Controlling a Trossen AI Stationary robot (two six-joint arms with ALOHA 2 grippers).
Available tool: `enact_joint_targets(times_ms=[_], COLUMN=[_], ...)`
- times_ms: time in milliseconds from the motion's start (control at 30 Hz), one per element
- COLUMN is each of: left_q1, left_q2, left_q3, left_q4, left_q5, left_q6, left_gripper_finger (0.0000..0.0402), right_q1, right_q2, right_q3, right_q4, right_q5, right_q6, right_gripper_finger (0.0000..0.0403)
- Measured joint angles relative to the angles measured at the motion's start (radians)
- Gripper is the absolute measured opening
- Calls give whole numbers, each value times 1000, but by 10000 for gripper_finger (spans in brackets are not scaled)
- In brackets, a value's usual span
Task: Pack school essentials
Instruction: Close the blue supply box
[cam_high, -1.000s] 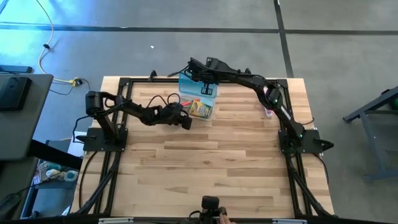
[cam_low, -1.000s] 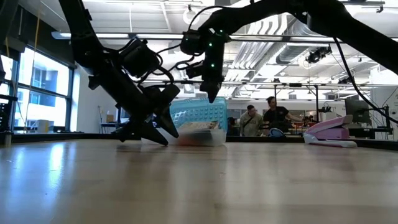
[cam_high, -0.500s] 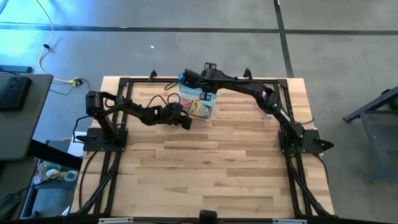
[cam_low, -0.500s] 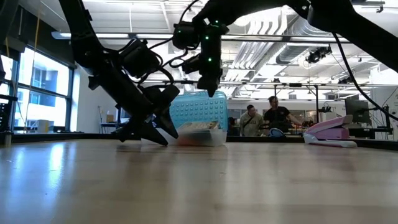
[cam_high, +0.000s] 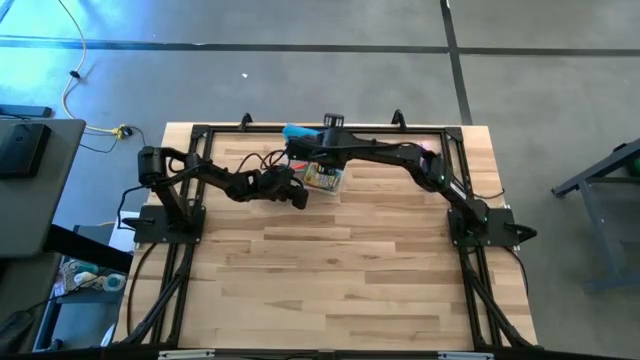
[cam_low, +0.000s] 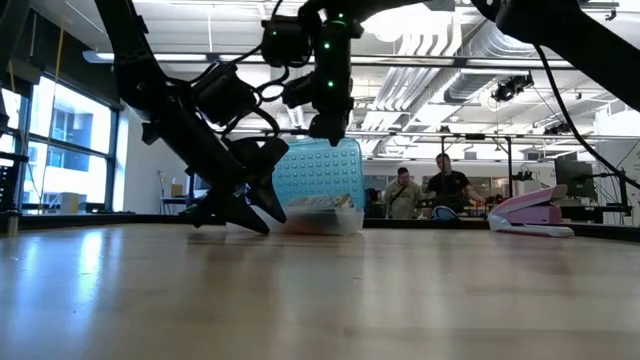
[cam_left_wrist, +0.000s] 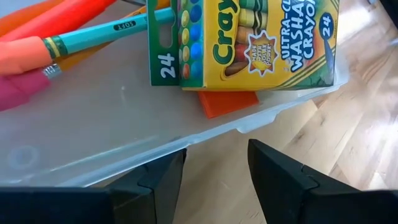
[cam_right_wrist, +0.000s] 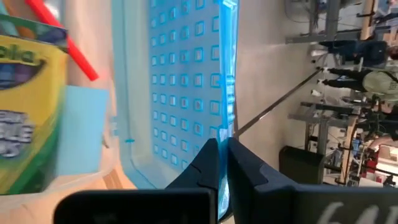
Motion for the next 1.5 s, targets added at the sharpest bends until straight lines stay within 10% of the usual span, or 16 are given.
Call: enact_joint_targets(times_ms=[1500], left_q1=[-21], left_q2=[-128], left_q3=[0], left_q4=[-198], left_q5=[122], left_q6=[106], left_gripper_finger=[170], right_q1=[70], right_q2=[-24], right_q3=[79], right_q4=[-96], right_q5=[-275], right_q6=[410], right_gripper_finger=[59])
